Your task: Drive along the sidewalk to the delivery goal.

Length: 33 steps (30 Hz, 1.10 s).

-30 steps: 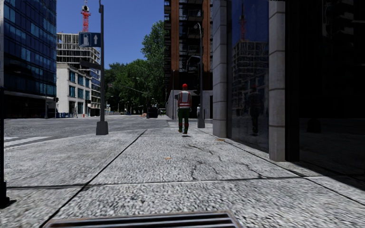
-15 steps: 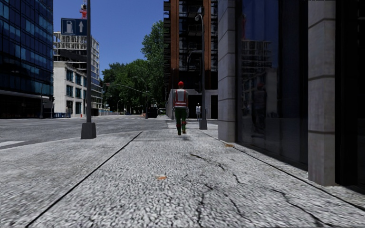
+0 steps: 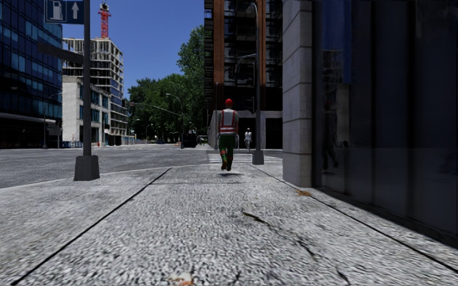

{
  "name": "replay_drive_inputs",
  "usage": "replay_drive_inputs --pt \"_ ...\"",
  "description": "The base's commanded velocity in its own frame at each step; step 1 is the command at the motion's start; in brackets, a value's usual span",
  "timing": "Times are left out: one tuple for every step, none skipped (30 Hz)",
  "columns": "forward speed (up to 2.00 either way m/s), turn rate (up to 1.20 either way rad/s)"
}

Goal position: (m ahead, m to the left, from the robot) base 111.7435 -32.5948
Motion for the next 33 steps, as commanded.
replay_drive_inputs --pt "2.0 0.0" --pt "2.0 0.0" --pt "2.0 0.0" --pt "2.0 0.0" --pt "2.0 0.0" --pt "2.0 0.0" --pt "2.0 0.0" --pt "2.0 0.0" --pt "2.0 0.0" --pt "2.0 0.0" --pt "2.0 0.0" --pt "2.0 0.0" --pt "2.0 0.0" --pt "2.0 0.0" --pt "2.0 0.0" --pt "2.0 0.0" --pt "2.0 0.0" --pt "2.0 0.0" --pt "2.0 0.0" --pt "2.0 0.0" --pt "2.0 0.0" --pt "2.0 0.0" --pt "2.0 0.0" --pt "2.0 0.0" --pt "2.0 0.0" --pt "2.0 0.0" --pt "2.0 0.0" --pt "2.0 0.0" --pt "2.0 0.0" --pt "2.0 0.0" --pt "2.0 0.0" --pt "2.0 0.0" --pt "2.0 0.0"
